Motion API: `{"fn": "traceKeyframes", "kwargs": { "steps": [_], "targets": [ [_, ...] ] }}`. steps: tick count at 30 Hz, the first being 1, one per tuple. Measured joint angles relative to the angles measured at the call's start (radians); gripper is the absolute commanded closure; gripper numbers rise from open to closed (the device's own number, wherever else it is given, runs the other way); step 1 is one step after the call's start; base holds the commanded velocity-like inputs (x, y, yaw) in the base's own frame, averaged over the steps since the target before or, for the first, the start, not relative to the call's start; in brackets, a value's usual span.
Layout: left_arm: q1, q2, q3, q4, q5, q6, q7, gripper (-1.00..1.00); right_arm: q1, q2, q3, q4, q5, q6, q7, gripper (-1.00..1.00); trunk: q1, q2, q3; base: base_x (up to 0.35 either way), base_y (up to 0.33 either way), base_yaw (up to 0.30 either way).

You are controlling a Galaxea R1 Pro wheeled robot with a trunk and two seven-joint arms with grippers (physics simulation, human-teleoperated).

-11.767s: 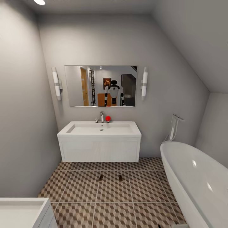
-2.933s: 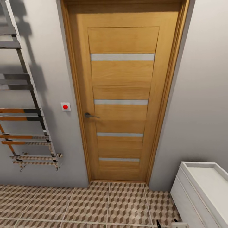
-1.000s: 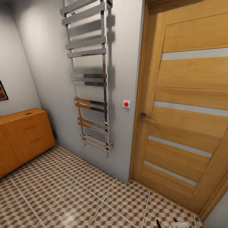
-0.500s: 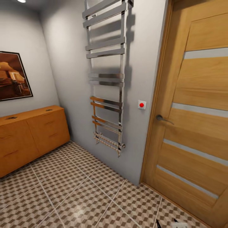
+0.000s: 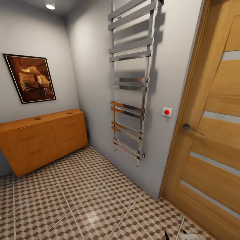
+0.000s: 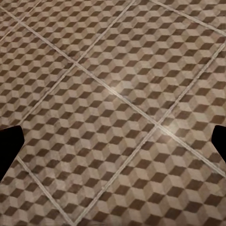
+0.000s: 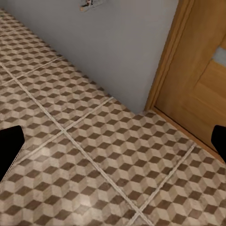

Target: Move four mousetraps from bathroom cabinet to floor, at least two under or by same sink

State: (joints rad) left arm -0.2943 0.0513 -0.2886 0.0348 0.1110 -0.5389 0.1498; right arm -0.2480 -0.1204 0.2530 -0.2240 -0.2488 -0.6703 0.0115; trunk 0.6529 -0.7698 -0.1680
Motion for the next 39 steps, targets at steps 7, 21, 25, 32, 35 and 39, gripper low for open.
{"fn": "traceKeyframes", "kwargs": {
  "steps": [7, 21, 25, 32, 35, 39],
  "targets": [
    [0.000, 0.000, 0.000, 0.000, 0.000, 0.000, 0.000, -1.00, 0.000, 0.000, 0.000, 0.000, 0.000, 0.000, 0.000, -1.00, 0.000, 0.000, 0.000, 0.000, 0.000, 0.288],
    [0.000, 0.000, 0.000, 0.000, 0.000, 0.000, 0.000, -1.00, 0.000, 0.000, 0.000, 0.000, 0.000, 0.000, 0.000, -1.00, 0.000, 0.000, -0.001, 0.000, 0.000, 0.288],
    [0.000, 0.000, 0.000, 0.000, 0.000, 0.000, 0.000, -1.00, 0.000, 0.000, 0.000, 0.000, 0.000, 0.000, 0.000, -1.00, 0.000, 0.000, -0.002, 0.000, 0.000, 0.285],
    [0.000, 0.000, 0.000, 0.000, 0.000, 0.000, 0.000, -1.00, 0.000, 0.000, 0.000, 0.000, 0.000, 0.000, 0.001, -1.00, 0.000, 0.000, -0.006, 0.027, 0.000, 0.278],
    [0.000, 0.000, 0.000, 0.000, 0.000, 0.000, 0.000, -1.00, 0.000, 0.000, 0.000, 0.000, 0.000, 0.000, 0.001, -1.00, 0.000, 0.000, -0.008, 0.148, 0.000, 0.272],
    [0.000, 0.000, 0.000, 0.000, 0.000, 0.000, 0.000, -1.00, 0.000, 0.000, 0.000, 0.001, 0.000, 0.000, 0.001, -1.00, 0.000, 0.000, -0.010, 0.188, 0.000, 0.271]
  ]
}}
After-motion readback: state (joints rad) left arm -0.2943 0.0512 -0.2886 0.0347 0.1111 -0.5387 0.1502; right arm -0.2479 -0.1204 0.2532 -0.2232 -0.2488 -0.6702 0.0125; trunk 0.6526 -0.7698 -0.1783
